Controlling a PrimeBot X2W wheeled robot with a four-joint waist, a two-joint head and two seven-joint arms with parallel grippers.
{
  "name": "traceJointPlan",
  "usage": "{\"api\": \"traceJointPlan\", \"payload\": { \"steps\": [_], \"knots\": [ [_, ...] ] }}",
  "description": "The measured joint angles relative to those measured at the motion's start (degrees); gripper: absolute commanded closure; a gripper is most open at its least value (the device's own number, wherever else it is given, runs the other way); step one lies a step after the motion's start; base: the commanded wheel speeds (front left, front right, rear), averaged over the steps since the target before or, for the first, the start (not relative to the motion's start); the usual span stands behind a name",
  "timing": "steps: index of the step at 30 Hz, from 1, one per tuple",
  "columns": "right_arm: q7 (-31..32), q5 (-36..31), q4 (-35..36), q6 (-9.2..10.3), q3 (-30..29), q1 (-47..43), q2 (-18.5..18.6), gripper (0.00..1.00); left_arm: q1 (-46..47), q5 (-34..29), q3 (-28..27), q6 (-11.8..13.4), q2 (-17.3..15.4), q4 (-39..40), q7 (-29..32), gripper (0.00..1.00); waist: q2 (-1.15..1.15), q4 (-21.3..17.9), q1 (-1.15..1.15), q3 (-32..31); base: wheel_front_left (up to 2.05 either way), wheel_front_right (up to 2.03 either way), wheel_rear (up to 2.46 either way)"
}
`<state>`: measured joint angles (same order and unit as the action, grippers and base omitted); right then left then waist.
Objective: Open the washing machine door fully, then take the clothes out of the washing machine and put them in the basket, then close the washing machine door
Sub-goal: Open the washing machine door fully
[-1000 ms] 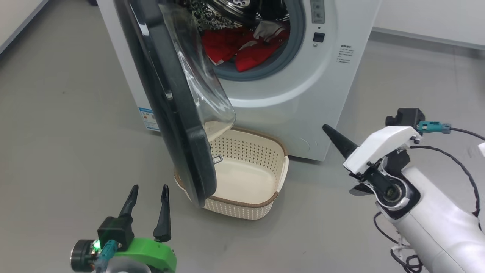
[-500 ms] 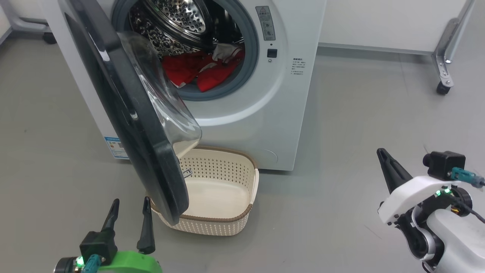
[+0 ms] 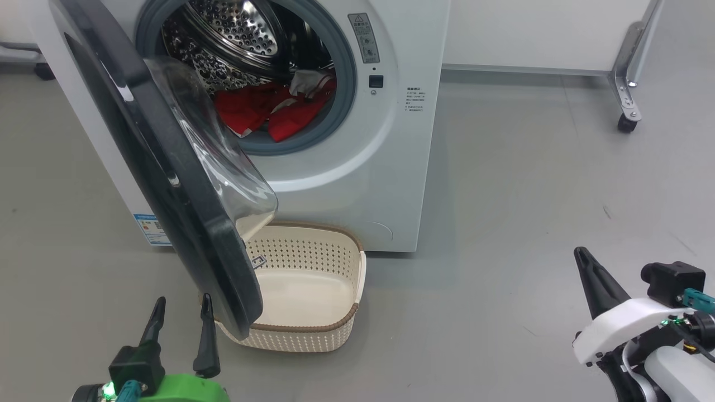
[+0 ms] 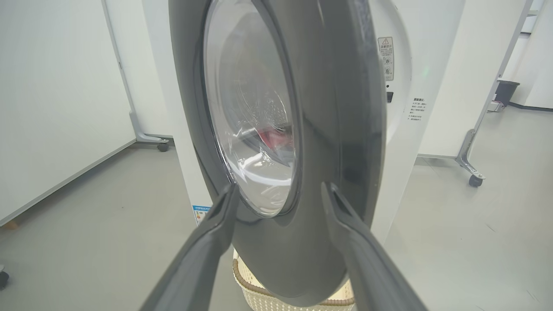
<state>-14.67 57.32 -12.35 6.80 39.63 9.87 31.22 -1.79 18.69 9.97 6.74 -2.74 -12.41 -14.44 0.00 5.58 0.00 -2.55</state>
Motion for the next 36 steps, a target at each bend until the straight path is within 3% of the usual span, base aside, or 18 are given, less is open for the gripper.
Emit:
{"api": "traceJointPlan", "payload": {
  "steps": [2, 3, 4, 5, 6, 17, 36],
  "knots": [
    [0.07, -1.01, 1.67, 0.02, -3.41, -1.26, -0.75, 1.0, 0.0, -0.11, -0.41, 0.0, 0.0, 0.16, 0.0, 0.0, 0.0, -0.09, 0.0, 0.03, 0.0, 0.0, 0.0],
    [0.08, -1.75, 2.58, 0.02, -5.02, -1.58, -1.12, 0.91, 0.0, -0.12, -0.63, 0.0, -0.01, 0.29, 0.0, 0.0, 0.0, -0.15, 0.0, 0.06, 0.0, 0.0, 0.0],
    [0.08, -2.59, 3.33, 0.29, -6.38, -1.9, -1.44, 0.6, 0.0, -0.13, -0.83, 0.0, -0.01, 0.35, 0.0, 0.0, 0.0, -0.21, 0.0, 0.09, 0.0, 0.0, 0.0],
    [0.08, -3.82, 3.98, 0.43, -7.53, -2.29, -1.68, 0.1, -0.01, -0.13, -1.03, 0.0, -0.01, 0.42, 0.0, 0.0, 0.0, -0.28, 0.0, 0.13, 0.0, 0.0, 0.0],
    [0.08, -4.92, 4.54, 0.43, -8.37, -2.8, -1.86, 0.0, -0.01, -0.14, -1.22, 0.0, -0.01, 0.49, 0.0, 0.0, 0.0, -0.35, 0.0, 0.18, 0.0, 0.0, 0.0],
    [0.08, -12.36, 8.31, 0.43, -15.23, -9.0, -4.88, 0.0, -0.02, -0.64, -2.15, -0.56, 0.0, 0.85, 0.0, 0.0, 0.0, -0.84, 0.0, 0.86, 0.0, 0.0, 0.0],
    [0.09, -19.86, 12.34, 0.43, -18.9, -16.78, -9.68, 0.0, -0.01, -1.21, -2.36, -2.0, 0.03, 0.16, 0.0, 0.0, 0.0, 0.05, 0.0, 0.64, 0.0, 0.0, 0.0]
  ]
}}
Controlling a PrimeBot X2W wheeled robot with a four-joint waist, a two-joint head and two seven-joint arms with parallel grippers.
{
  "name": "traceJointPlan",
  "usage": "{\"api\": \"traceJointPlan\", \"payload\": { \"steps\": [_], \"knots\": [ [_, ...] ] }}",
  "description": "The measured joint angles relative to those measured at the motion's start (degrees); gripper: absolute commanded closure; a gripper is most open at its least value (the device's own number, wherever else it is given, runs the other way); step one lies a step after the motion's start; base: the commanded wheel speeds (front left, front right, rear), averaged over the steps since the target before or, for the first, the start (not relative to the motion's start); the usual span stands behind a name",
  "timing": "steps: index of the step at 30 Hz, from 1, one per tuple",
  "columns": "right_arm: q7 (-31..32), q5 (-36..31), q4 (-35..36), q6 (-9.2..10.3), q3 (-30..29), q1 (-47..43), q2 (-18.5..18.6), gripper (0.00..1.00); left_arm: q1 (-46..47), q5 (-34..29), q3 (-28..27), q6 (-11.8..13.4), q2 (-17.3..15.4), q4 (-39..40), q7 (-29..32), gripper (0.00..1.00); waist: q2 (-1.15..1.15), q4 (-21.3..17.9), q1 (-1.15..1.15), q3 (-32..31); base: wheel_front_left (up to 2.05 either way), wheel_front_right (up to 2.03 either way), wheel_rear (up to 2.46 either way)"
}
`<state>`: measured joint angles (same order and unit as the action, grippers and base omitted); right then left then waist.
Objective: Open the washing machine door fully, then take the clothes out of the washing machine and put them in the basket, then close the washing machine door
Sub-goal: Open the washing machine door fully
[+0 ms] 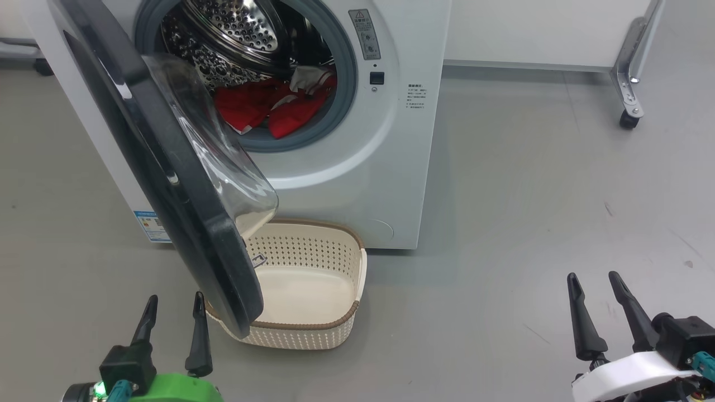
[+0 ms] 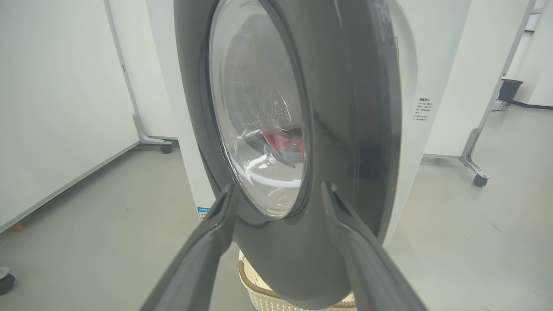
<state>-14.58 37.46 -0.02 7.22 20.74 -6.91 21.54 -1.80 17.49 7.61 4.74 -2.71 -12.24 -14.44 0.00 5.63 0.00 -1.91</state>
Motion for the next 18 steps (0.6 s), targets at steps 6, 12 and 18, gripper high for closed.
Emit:
{"api": "traceJointPlan", "payload": {
  "steps": [6, 12, 18],
  "knots": [
    [0.0, -1.54, 0.88, 0.0, -0.26, -1.31, -0.79, 0.0, 0.0, -0.01, -0.05, -0.31, 0.0, -0.3, 0.0, 0.0, 0.0, 0.05, 0.0, -0.29, 0.0, 0.0, 0.0],
    [0.0, -2.43, 1.4, 0.0, -0.38, -2.42, -1.56, 0.0, -0.01, -0.75, -0.07, -0.53, 0.01, -0.32, 0.0, 0.0, 0.0, 0.1, 0.0, -0.47, 0.0, 0.0, 0.0],
    [0.0, -3.38, 1.81, 0.0, -0.78, -3.31, -2.15, 0.0, -0.01, -1.02, -0.07, -1.0, 0.02, -0.48, 0.0, 0.0, 0.0, 0.17, 0.0, -0.39, 0.0, 0.0, 0.0]
  ]
}}
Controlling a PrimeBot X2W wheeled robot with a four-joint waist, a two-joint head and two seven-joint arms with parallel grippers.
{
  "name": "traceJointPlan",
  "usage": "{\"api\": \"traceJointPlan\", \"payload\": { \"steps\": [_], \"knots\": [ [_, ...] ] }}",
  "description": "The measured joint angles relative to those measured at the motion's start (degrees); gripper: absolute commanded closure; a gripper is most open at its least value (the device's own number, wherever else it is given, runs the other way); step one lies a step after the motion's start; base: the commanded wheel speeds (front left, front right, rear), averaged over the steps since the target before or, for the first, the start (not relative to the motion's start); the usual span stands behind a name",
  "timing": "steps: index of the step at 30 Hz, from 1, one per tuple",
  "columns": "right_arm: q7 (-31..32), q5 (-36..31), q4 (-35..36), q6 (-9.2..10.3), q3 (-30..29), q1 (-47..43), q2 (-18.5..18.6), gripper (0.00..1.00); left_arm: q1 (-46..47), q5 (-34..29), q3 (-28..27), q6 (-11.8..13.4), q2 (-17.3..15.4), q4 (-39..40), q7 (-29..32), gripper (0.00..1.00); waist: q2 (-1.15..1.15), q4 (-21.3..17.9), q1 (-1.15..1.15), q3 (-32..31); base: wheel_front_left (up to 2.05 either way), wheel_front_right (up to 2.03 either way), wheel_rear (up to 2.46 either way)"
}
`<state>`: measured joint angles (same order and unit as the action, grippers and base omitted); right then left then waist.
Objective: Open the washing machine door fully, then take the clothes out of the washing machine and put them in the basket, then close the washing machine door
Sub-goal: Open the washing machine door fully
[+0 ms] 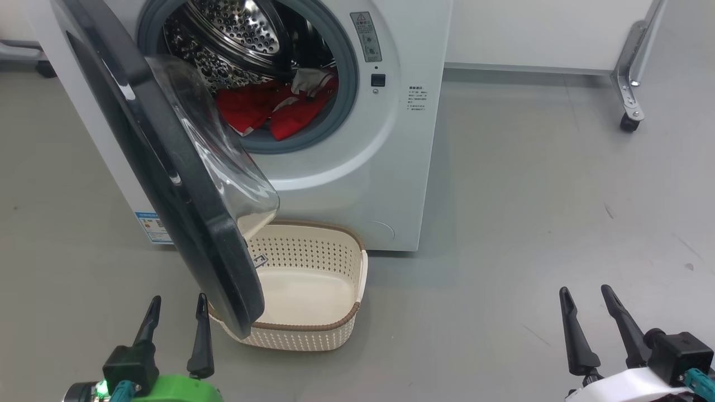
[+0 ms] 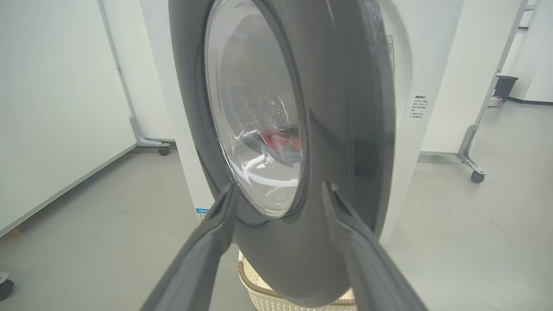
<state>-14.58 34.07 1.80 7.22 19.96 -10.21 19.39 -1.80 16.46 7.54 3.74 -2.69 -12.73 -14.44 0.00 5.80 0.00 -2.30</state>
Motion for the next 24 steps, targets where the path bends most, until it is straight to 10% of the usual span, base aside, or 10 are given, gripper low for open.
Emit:
{"api": "traceJointPlan", "payload": {
  "steps": [24],
  "knots": [
    [0.0, -1.96, 0.74, -0.01, -1.35, -1.53, -2.01, 0.0, 0.01, -0.16, -0.7, -0.19, 0.1, -0.2, 0.0, 0.04, 0.0, 0.37, 0.0, 0.41, 0.0, 0.0, 0.0]
  ]
}}
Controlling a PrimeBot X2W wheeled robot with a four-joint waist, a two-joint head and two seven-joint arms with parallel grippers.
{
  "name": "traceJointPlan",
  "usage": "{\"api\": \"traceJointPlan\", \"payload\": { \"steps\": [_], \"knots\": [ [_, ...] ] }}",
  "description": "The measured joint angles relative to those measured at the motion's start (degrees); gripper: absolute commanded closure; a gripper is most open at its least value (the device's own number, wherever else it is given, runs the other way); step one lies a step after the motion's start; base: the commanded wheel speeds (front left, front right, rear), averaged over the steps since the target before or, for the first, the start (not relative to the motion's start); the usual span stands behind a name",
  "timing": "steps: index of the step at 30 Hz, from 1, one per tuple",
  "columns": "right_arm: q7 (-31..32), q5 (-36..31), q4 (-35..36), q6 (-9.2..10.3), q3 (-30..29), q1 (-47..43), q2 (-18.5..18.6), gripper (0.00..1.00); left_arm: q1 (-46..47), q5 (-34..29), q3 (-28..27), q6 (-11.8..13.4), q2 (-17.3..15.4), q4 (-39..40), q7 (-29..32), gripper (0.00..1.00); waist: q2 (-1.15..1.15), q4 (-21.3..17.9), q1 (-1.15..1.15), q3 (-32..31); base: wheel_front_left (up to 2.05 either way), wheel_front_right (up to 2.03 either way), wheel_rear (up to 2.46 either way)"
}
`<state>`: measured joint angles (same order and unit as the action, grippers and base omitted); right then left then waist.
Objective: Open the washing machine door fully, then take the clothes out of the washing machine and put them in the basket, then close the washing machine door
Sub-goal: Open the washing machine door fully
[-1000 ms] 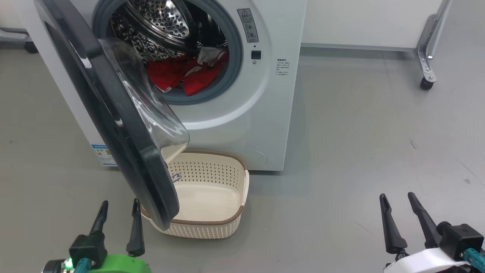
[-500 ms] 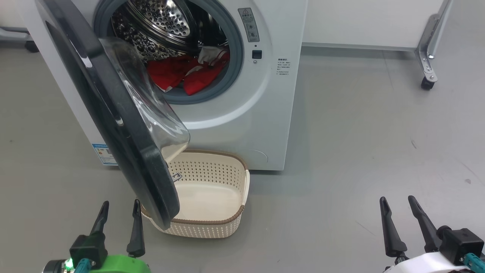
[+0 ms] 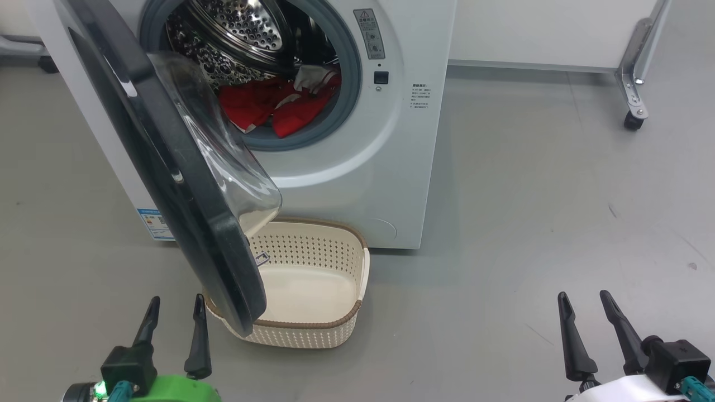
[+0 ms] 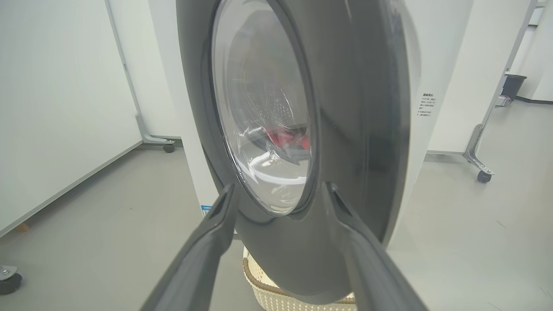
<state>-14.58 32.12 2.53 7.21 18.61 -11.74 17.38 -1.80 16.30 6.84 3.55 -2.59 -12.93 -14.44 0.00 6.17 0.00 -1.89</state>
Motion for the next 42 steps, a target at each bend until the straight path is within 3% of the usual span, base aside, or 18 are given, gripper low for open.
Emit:
{"api": "traceJointPlan", "payload": {
  "steps": [1, 2, 3, 10, 16, 27, 42],
  "knots": [
    [0.0, 0.0, 0.0, 0.0, -0.02, 0.0, -0.1, 0.0, 0.0, 0.0, 0.14, -0.35, 0.0, -0.13, 0.0, 0.51, 0.0, 0.01, 0.0, 0.02, 0.0, 0.0, 0.0],
    [0.0, -0.01, 0.01, -0.01, -0.02, 0.0, -0.16, 0.0, 0.0, 0.0, 0.24, -0.4, 0.01, -0.19, 0.0, 0.82, 0.0, 0.03, 0.0, 0.03, 0.0, 0.0, 0.0],
    [0.0, -0.03, 0.01, -0.01, -0.03, -0.01, -0.21, 0.0, 0.0, 0.0, 0.25, -0.41, 0.01, -0.18, 0.0, 1.0, 0.0, 0.04, 0.0, 0.04, 0.0, 0.0, 0.0],
    [0.0, -0.53, 0.01, -0.04, -0.63, -0.09, -0.8, 0.0, 0.02, 0.03, 0.13, -0.9, 0.02, 0.37, 0.0, 1.0, 0.0, 0.16, 0.0, -0.13, 0.0, 0.0, 0.0],
    [0.0, -1.03, -0.01, -0.57, -1.01, -0.19, -1.62, 0.0, 2.82, 0.93, -3.31, -1.41, 0.07, 5.05, 0.0, 1.0, 0.0, 0.16, 0.0, -0.75, 0.0, 0.0, 0.0],
    [0.0, -1.63, -0.08, -0.77, -1.08, -0.41, -2.65, 0.0, 9.34, 0.76, -4.66, -1.94, -0.09, 12.17, -0.02, 1.0, 0.0, -0.13, 0.0, -0.89, 0.0, 0.0, 0.0],
    [0.0, -2.99, -0.65, -1.86, -1.19, -0.43, -3.15, 0.0, 14.19, -0.87, 2.15, -4.45, -0.04, 15.06, 0.36, 1.0, 0.0, -1.63, 0.0, -0.73, 0.0, 0.0, 0.0]
  ]
}}
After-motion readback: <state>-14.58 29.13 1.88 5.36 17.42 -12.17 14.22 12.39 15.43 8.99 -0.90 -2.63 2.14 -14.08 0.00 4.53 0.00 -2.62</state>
